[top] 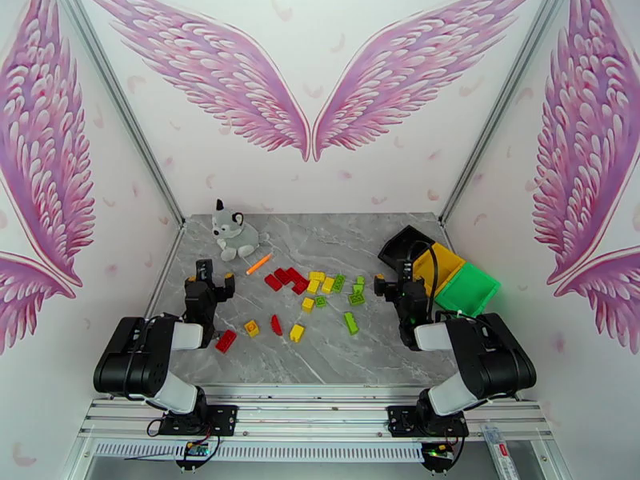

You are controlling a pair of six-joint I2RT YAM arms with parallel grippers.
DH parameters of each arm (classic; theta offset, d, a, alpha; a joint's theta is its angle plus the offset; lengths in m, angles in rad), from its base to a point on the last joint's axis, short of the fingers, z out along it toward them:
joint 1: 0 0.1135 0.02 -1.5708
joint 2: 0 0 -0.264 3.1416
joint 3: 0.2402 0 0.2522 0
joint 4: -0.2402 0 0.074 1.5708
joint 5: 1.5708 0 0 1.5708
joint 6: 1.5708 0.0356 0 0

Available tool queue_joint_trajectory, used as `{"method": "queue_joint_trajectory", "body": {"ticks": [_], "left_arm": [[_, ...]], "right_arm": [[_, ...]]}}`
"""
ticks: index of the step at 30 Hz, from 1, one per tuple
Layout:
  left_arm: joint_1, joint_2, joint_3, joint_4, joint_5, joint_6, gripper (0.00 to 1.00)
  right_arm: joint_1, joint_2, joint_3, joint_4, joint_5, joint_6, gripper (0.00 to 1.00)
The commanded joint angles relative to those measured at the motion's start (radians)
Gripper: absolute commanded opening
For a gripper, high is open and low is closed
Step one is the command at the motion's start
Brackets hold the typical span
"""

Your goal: Sort the legos into containers by color

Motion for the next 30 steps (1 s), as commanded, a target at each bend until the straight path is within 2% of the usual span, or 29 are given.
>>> {"method": "queue_joint_trajectory", "body": {"ticks": [1,30], "left_arm": [[-0.003,-0.021,0.022,-0.017,-0.001,0.002,0.99],[0.011,-0.021,0.026,-0.023,0.030,-0.005,0.99]], "right_arm": [[-0.003,-0.009,0.019,-0.012,-0.014,-0.015,0.99],[-0.004,-0.009,0.021,-0.015,-0.018,-0.012,0.99]]}}
